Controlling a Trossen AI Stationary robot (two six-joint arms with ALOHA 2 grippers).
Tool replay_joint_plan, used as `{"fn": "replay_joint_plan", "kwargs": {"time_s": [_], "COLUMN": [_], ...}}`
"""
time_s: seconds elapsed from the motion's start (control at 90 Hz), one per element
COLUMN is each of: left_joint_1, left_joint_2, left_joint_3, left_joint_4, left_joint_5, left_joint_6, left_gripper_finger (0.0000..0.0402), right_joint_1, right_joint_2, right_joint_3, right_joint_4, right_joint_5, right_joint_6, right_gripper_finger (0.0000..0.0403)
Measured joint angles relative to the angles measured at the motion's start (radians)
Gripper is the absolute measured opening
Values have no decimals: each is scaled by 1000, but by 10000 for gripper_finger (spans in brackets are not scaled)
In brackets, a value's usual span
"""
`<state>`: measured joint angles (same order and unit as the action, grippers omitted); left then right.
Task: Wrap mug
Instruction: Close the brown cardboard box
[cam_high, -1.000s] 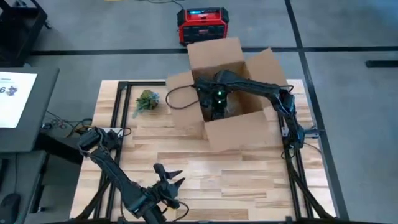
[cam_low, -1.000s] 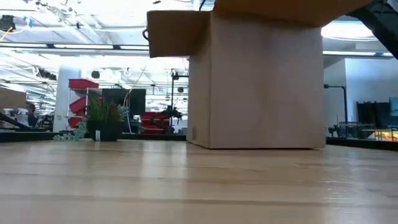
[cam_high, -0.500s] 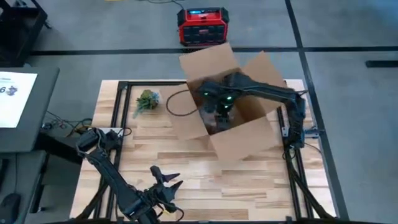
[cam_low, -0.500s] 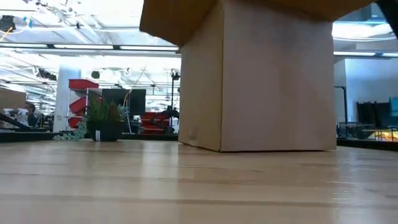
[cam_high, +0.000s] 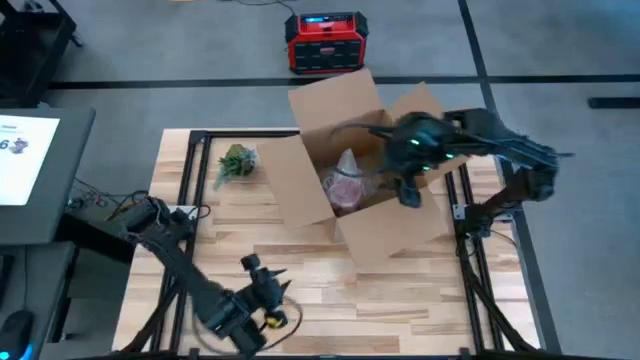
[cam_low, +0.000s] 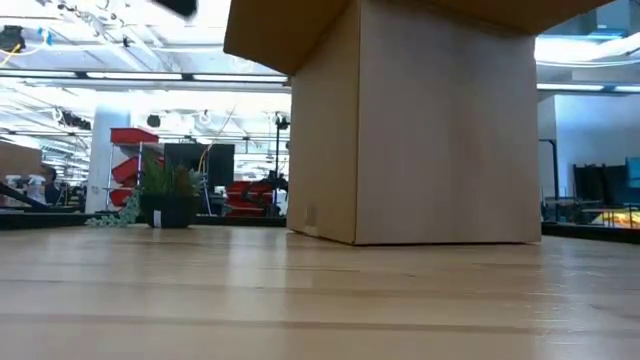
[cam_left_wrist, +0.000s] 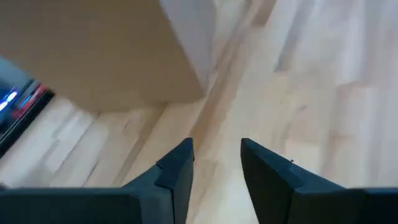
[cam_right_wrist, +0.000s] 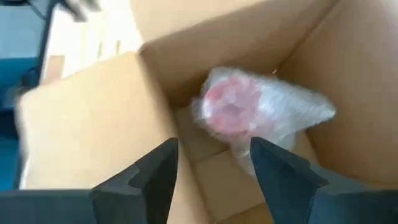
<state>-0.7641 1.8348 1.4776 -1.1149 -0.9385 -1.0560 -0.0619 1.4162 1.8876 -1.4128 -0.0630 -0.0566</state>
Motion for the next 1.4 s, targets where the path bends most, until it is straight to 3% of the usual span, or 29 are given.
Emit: {"fn": "replay_joint_plan", "kwargs": {"time_s": [0.156, 0.333, 0.422, 0.556, 0.678, 0.756, 0.889, 1.033, 1.222, 1.4], "left_joint_1": [84, 123, 138, 169, 198, 209, 233, 272, 294, 294], "left_joint_2": [1, 1, 1, 1, 1, 1, 1, 2, 2, 2], "left_joint_3": [-28, -29, -29, -29, -32, -54, -119, -208, -267, -255], "left_joint_4": [-69, -325, -407, -412, -407, -406, -412, -450, -457, -456], "left_joint_5": [74, -36, -94, -119, -123, -125, -116, -115, -116, -153], "left_joint_6": [29, -177, -247, -238, -221, -219, -241, -311, -366, -377], "left_gripper_finger": [52, 5, 6, 6, 1, 1, 0, 0, 0, 0], "right_joint_1": [96, 210, 254, 296, 314, 294, 225, 142, 62, 76], "right_joint_2": [-171, -327, -362, -399, -419, -423, -429, -428, -426, -428], "right_joint_3": [-239, -456, -479, -461, -455, -455, -456, -506, -667, -759], "right_joint_4": [-5, -76, -169, -152, -157, -158, -158, -156, -159, -160], "right_joint_5": [-69, -55, -20, -5, 79, 191, 346, 354, 338, 526], "right_joint_6": [132, 423, 562, 684, 783, 860, 873, 845, 789, 788], "right_gripper_finger": [160, 113, 91, 63, 45, 32, 7, 2, 0, 0]}}
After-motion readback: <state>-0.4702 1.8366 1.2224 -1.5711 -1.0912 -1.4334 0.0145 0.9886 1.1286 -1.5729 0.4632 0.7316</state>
